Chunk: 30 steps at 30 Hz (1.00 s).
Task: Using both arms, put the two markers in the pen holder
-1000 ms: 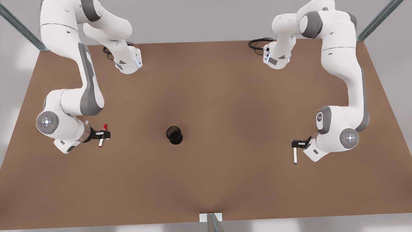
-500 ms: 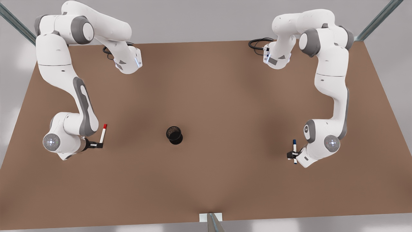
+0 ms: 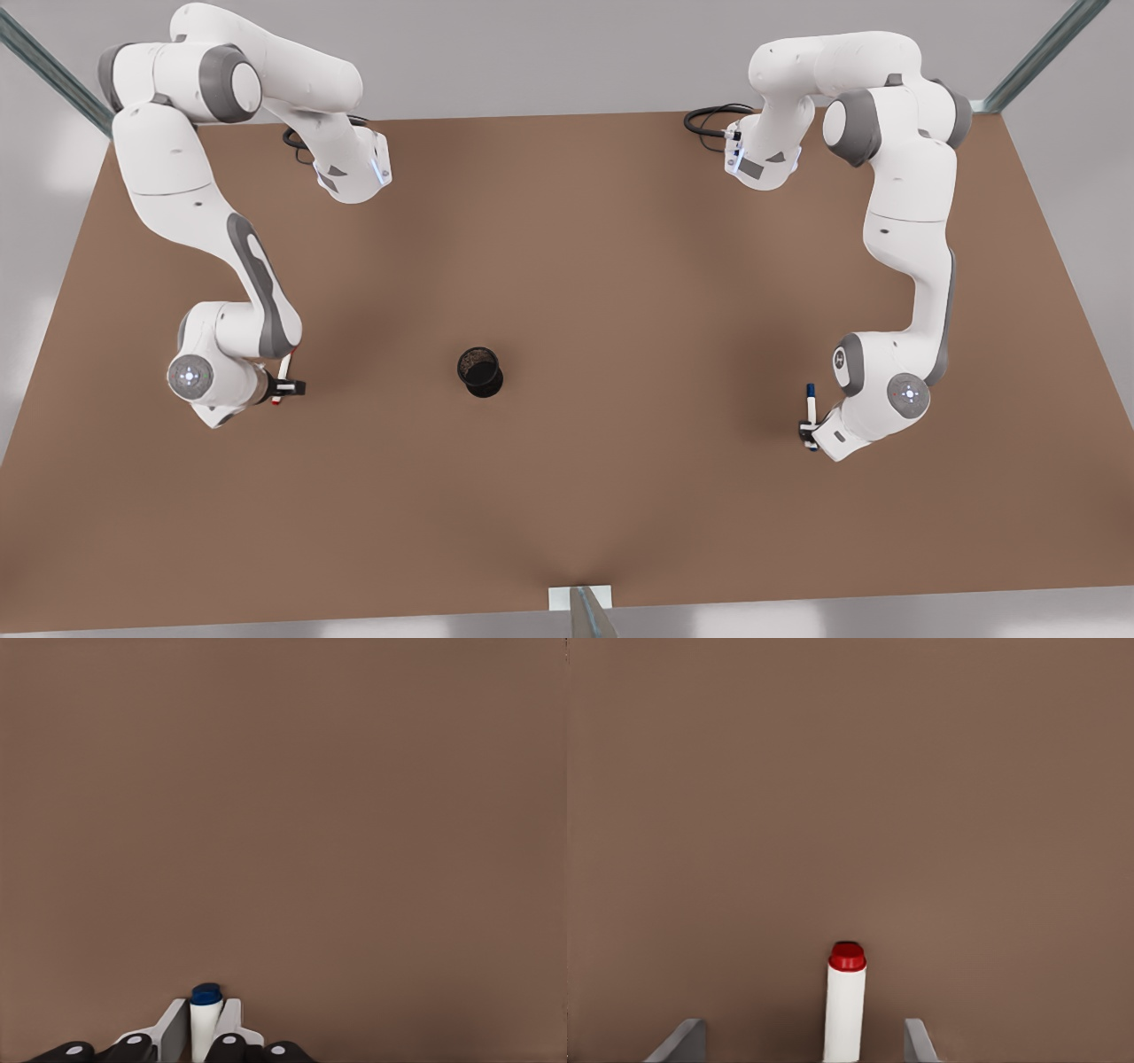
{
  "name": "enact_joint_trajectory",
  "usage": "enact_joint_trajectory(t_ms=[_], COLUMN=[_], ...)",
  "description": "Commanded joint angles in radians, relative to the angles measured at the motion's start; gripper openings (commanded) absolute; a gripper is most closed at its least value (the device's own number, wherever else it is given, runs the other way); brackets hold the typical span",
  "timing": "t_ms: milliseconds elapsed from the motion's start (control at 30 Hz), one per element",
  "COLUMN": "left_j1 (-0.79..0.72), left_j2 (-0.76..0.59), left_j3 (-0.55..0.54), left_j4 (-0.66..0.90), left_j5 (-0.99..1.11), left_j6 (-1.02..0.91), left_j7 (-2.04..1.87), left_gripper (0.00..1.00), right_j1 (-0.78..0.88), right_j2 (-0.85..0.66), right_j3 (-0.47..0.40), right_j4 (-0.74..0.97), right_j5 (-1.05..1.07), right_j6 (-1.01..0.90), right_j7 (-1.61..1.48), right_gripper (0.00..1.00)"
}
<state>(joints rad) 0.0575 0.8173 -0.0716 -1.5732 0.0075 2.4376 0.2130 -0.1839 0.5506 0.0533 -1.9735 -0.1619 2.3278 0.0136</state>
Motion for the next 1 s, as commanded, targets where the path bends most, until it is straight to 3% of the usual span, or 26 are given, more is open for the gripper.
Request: enact_joint_trajectory(t_ms=[0,167,367,467,533,633,733,967], left_j1=[-0.001,-0.004,-0.079,-0.082,-0.081,-0.137,-0.306,-0.557], left_j2=[-0.001,-0.009,-0.104,-0.237,-0.273,-0.219,-0.125,0.039], left_j3=[0.0,0.0,-0.008,-0.077,-0.191,-0.321,-0.324,-0.32], left_j4=[-0.001,0.001,0.147,0.153,0.176,0.252,0.32,0.403], left_j5=[0.0,0.0,-0.009,-0.227,-0.296,-0.429,-0.429,-0.426], left_j6=[0.005,-0.003,-0.345,-0.443,-0.496,-0.335,0.012,0.518], left_j7=[0.042,0.031,-0.152,-0.238,-0.251,-0.273,-0.248,-0.377], left_gripper=[0.34,0.21,0.21,0.21,0.21,0.21,0.21,0.21], right_j1=[0.003,-0.005,-0.017,-0.046,-0.048,-0.048,-0.046,-0.046], right_j2=[-0.001,0.0,-0.004,-0.012,-0.011,-0.012,-0.011,-0.011], right_j3=[0.0,0.0,0.0,0.013,0.014,0.014,0.014,0.014], right_j4=[-0.021,-0.028,-0.039,-0.067,-0.068,-0.068,-0.068,-0.068], right_j5=[-0.002,-0.002,-0.002,-0.002,-0.002,-0.002,-0.002,-0.002], right_j6=[0.082,0.1,0.11,0.143,0.145,0.145,0.143,0.142], right_j7=[0.003,0.003,-0.003,-0.004,-0.004,-0.004,-0.004,-0.006], right_gripper=[0.82,0.75,0.72,0.72,0.68,0.6,0.5,0.4])
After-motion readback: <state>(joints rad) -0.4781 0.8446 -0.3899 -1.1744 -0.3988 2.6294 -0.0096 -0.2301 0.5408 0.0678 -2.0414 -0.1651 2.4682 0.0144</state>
